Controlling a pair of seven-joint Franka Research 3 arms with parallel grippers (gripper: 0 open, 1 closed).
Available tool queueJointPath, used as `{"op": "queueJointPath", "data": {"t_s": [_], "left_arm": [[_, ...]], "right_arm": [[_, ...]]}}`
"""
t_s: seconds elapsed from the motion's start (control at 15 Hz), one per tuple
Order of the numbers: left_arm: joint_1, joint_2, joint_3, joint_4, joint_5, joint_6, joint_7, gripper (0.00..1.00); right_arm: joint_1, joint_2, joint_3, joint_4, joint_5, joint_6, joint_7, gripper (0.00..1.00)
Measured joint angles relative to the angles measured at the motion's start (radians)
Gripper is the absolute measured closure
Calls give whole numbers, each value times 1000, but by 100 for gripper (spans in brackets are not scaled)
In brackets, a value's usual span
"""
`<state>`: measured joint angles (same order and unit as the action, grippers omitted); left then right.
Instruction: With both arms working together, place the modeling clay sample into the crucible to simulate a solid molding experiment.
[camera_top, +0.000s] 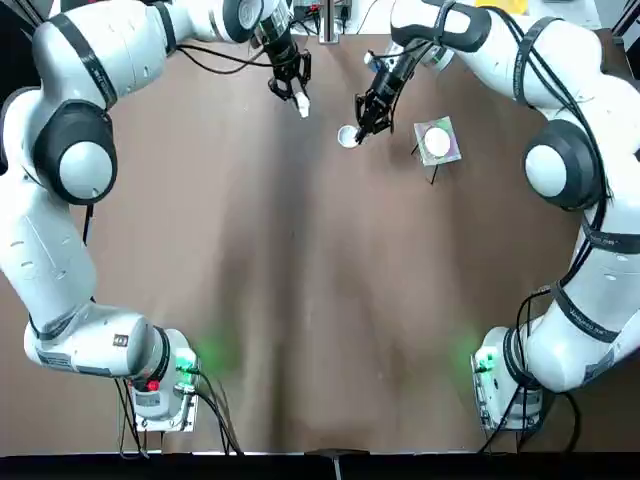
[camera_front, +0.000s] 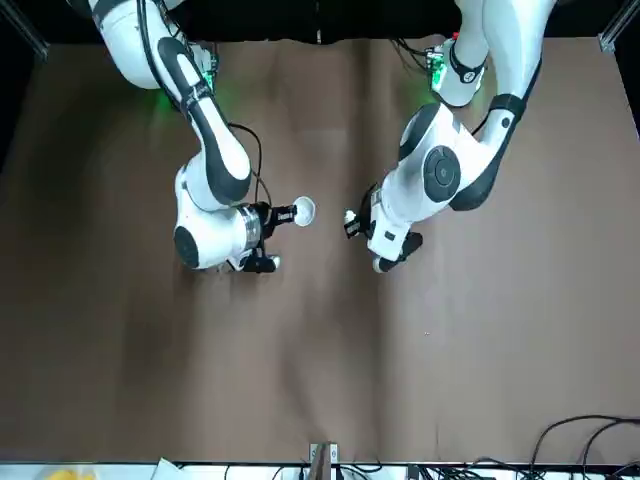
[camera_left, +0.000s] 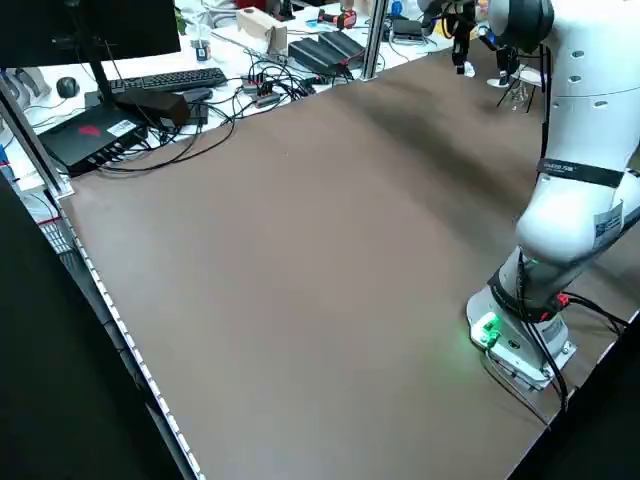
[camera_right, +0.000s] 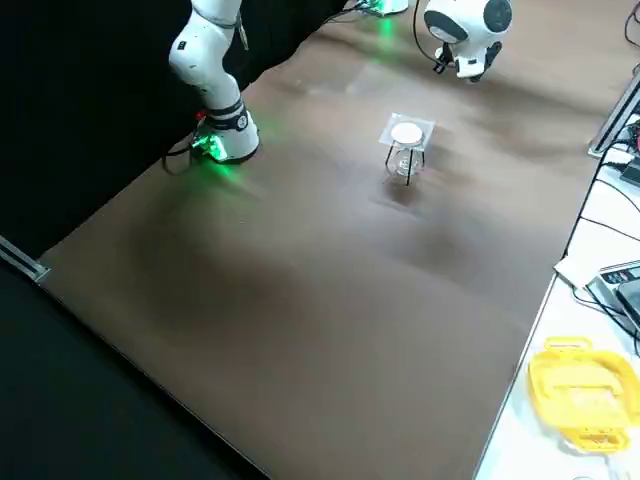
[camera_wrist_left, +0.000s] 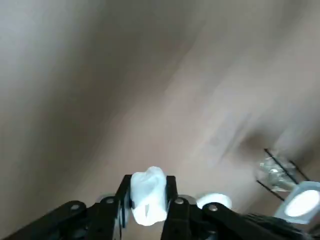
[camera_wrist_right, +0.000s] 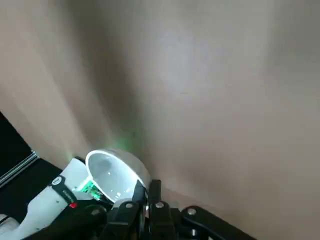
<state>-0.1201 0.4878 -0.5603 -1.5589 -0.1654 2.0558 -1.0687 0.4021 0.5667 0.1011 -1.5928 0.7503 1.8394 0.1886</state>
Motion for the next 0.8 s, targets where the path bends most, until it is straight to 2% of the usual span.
{"op": "queueJointPath", "data": {"t_s": [0.27, 0.8], "left_arm": [[-39, 18, 0, 1, -10, 52, -128, 69], [-88, 40, 0, 3, -35, 58, -225, 68]], "right_arm": [[34, 16, 0, 11, 14, 74, 51, 94], [39, 17, 0, 40, 92, 77, 60, 94]]}}
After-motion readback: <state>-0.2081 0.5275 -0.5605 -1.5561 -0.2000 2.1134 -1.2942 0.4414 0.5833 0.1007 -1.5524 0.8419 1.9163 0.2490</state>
